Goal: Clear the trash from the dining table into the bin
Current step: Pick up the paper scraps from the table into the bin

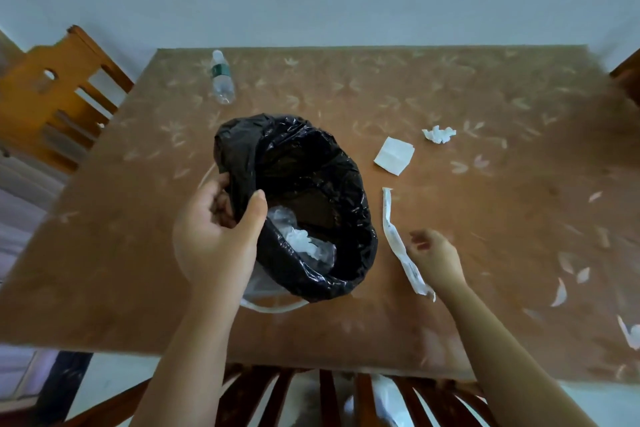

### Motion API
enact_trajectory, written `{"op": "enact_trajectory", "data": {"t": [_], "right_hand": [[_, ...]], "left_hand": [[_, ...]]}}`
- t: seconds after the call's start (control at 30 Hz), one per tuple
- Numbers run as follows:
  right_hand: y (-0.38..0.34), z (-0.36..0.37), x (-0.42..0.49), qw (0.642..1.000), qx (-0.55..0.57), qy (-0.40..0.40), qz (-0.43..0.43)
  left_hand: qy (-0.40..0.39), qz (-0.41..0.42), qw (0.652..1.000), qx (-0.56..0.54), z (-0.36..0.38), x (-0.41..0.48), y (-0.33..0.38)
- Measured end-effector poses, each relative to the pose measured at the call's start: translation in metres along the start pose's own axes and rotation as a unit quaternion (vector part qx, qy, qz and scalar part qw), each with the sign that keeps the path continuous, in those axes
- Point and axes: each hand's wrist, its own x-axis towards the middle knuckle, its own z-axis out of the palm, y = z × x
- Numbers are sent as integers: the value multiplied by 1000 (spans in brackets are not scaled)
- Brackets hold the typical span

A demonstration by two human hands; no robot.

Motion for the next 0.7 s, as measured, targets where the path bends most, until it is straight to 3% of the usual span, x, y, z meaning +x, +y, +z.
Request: {"op": "enact_trajectory", "data": {"t": [0.47, 0.7], "right_hand": [[9, 39, 55, 999, -3, -14, -43], [-6, 30, 46, 997, 67, 5, -32]], "left_hand": [[22, -16, 999, -44, 20, 19, -18], [34, -19, 998, -46, 17, 15, -19]]}}
